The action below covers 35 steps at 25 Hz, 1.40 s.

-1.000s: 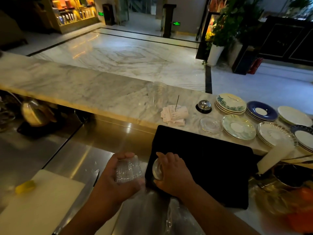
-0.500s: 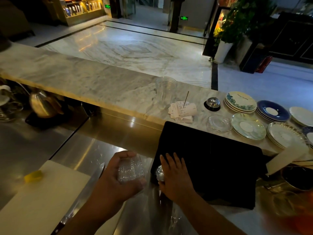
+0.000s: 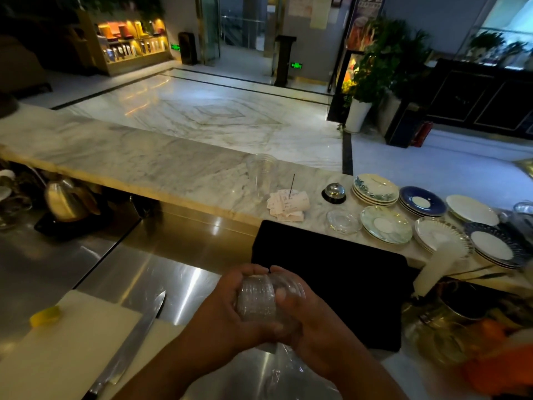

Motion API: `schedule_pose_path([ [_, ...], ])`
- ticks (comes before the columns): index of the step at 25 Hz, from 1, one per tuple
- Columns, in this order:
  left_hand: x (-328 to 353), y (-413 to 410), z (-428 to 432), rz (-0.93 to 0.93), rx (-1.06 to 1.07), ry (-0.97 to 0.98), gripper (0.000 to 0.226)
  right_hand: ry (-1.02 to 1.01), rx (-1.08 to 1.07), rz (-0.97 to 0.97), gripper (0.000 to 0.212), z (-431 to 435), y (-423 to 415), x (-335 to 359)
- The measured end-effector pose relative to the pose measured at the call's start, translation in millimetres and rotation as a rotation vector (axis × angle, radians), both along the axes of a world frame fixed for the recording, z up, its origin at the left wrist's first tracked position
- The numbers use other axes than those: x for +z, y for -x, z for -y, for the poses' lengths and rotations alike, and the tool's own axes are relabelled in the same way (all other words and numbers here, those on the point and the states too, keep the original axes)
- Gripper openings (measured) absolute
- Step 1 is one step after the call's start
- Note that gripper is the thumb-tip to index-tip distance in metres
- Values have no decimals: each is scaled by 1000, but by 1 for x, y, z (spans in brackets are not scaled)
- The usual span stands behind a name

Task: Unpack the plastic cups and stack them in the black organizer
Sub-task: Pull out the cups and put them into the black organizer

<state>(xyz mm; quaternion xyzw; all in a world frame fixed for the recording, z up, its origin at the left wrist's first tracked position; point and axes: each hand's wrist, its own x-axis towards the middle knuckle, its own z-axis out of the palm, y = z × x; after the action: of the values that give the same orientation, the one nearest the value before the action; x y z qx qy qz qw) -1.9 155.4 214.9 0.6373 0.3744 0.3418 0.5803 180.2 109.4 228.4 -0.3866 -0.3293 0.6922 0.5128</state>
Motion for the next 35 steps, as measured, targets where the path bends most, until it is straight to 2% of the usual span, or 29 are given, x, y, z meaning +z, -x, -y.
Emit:
schedule_pose_path([
  [3,6,-3,4,-24,-7,-38,80,23,-20,-90,45,9,1,0],
  [6,10,-2,7,-24,7,-23,77,56,81,-193,49,15,4,-3],
  [13,11,9,8,42,84,-36,72,122,116,-238,51,12,10,-2],
  [20,13,23,8,-19,-49,12,81,147,153,-291,64,3,25,-7],
  [24,24,28,6,6,-2,29,73,150,126,-327,70,1,26,-9],
  [28,29,29,1,17,19,12,63,183,122,-364,63,-4,25,-13],
  [33,28,28,-12,52,48,40,64,260,48,-491,61,-14,23,-33],
  [35,28,30,-20,69,86,73,69,267,-15,-479,60,-26,16,-39],
])
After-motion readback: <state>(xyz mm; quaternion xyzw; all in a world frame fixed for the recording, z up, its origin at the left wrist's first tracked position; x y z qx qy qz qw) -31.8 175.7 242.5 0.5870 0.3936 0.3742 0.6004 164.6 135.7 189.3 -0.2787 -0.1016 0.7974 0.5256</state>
